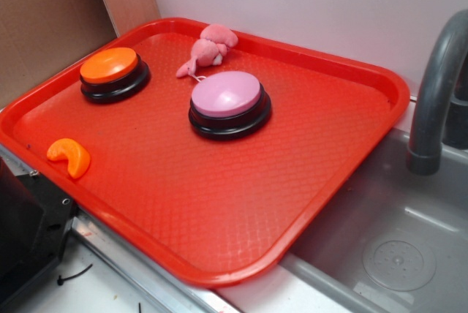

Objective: Push the pink button.

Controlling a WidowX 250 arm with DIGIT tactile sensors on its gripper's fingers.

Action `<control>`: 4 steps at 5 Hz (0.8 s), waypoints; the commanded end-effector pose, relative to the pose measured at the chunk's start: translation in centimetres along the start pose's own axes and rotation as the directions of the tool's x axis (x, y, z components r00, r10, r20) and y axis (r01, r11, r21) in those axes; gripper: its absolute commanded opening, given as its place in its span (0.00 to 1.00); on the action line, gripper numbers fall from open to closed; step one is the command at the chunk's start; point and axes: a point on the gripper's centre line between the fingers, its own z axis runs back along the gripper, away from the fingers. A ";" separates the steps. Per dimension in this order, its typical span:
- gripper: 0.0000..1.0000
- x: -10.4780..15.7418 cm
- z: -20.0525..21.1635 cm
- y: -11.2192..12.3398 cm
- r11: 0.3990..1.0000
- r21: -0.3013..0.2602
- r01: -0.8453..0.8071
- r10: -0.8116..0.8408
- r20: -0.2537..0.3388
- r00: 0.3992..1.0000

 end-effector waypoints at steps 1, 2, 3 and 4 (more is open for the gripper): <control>1.00 0.0 0.0 0.0 1.000 0.000 0.000 0.000 0.000 1.000; 1.00 4.8 -1.9 -1.0 1.000 -0.011 0.024 -0.023 0.097 0.995; 1.00 9.2 -3.9 -2.4 0.998 -0.014 0.063 -0.061 0.096 0.994; 1.00 13.2 -9.1 -4.8 0.990 0.005 0.141 -0.141 0.068 0.988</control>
